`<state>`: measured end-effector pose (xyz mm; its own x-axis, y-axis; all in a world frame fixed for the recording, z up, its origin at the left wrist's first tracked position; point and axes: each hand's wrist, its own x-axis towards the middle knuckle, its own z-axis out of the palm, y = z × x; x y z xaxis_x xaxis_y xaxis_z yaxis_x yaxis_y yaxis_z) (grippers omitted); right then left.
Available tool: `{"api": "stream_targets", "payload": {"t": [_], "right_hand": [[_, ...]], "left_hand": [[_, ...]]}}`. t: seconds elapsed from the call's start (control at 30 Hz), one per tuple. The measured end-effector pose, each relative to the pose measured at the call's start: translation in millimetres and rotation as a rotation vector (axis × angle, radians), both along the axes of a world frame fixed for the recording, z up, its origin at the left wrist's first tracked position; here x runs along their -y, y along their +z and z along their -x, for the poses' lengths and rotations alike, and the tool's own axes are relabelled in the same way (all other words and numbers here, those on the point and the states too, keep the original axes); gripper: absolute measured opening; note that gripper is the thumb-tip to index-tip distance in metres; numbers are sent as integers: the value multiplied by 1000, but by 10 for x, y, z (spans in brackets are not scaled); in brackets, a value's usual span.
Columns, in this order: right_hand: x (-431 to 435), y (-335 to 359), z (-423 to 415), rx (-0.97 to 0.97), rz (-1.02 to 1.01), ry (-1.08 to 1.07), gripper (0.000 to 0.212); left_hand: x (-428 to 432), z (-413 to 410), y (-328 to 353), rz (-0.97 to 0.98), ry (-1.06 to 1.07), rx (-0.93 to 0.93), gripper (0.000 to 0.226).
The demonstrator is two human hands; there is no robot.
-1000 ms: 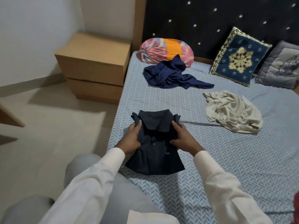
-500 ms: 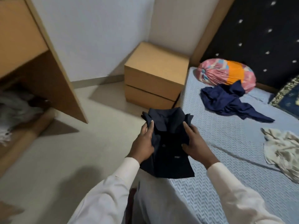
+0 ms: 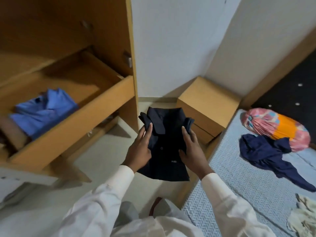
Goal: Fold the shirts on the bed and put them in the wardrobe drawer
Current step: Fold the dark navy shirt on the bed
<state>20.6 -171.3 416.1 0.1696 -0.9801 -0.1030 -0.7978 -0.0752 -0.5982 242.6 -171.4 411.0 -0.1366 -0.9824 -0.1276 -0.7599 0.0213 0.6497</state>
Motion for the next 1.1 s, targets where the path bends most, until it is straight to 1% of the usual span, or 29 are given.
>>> {"api": "stream_targets", "payload": {"t": [0.13, 0.33, 0.5, 0.63, 0.77, 0.83, 0.9, 1.0, 1.03, 1.1], "right_hand": [[335, 226, -410, 59, 98, 67, 92], [932, 498, -1299, 141, 212, 209, 92], [1520, 721, -2261, 171, 325, 339, 93], [1929, 930, -3015, 196, 340, 451, 90], [2344, 956, -3688, 228, 293, 585, 94], [2524, 868, -3999, 256, 258, 669, 93], [2658, 744, -4275, 250, 205, 728, 92], [2803, 492, -4545, 176, 91, 825, 93], [2856, 392, -4616, 160, 45, 880, 94], [2956, 180, -4733, 147, -89, 956, 93]], "left_hand": [[105, -402, 329, 119, 111, -17, 97], [263, -1130, 545, 341, 286, -17, 89], [536, -2032, 700, 474, 438, 59, 89], [767, -2695, 888, 516, 576, 147, 89], [931, -3243, 957, 518, 646, 202, 91], [974, -3421, 946, 492, 729, 214, 94], [984, -3538, 885, 398, 811, 255, 95], [993, -3713, 658, 306, 877, 291, 96], [995, -3780, 527, 275, 887, 285, 94], [1007, -3862, 296, 166, 930, 209, 88]]}}
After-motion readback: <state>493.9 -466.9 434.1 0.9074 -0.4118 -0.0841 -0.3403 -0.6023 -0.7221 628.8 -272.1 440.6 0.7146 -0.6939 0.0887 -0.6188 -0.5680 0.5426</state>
